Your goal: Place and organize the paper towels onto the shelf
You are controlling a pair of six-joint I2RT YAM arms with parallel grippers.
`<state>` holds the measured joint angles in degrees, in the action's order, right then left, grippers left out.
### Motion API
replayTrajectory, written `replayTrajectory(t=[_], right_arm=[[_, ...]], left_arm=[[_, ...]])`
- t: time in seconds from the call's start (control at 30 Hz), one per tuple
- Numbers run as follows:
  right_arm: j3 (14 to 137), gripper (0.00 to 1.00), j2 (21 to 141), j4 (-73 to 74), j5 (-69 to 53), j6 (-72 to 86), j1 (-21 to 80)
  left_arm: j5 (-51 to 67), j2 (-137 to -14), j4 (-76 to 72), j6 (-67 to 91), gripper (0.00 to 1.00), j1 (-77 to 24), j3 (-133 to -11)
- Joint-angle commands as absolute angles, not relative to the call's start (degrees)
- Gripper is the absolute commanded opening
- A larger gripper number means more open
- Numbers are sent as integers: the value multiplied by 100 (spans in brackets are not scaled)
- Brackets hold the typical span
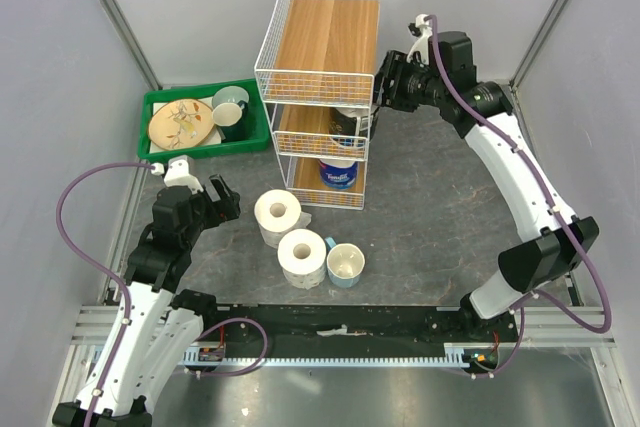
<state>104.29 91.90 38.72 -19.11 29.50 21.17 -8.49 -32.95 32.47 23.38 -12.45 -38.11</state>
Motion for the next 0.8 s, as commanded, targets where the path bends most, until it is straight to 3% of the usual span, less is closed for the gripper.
replayTrajectory(t=[0.0,0.77], right_arm=[[10030,62,8781,2893,-1934,3366,2206],[9097,67,8051,1995,-1688,4025,2171]], left_arm=[[-888,-3313,3041,2303,96,-1213,-3911],[-879,-3305,3041,2303,96,-1204,-3920]])
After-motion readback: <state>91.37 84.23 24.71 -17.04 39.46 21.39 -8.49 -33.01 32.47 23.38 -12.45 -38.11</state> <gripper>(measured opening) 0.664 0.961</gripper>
